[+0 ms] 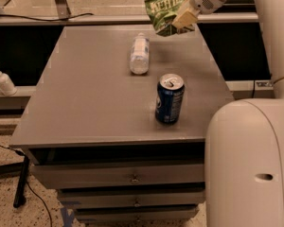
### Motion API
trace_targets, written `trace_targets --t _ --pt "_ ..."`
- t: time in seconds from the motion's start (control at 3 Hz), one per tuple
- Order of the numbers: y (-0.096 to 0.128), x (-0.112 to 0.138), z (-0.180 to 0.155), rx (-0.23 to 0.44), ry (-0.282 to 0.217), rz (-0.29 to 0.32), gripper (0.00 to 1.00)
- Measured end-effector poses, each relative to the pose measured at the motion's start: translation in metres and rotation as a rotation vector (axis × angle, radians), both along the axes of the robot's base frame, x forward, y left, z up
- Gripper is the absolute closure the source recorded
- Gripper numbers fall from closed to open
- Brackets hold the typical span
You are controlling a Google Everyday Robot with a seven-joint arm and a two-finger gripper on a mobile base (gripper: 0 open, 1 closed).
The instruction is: Move green jalapeno chip bag near blue plastic bottle
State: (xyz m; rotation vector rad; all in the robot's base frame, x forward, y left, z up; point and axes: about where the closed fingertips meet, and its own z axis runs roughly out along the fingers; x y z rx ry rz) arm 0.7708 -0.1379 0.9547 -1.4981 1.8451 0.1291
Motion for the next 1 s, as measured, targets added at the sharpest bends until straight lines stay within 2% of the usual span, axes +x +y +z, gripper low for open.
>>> trace_targets --t 0.33,0.67,1.0 --pt "0.009 -0.014 -0.022 -0.008 0.049 0.077 1.00" --pt "0.008 -0.026 -0.037 -0.027 0.082 0.110 1.00" --pt "0.003 -0.035 -0.047 -0.034 0.101 0.115 1.00"
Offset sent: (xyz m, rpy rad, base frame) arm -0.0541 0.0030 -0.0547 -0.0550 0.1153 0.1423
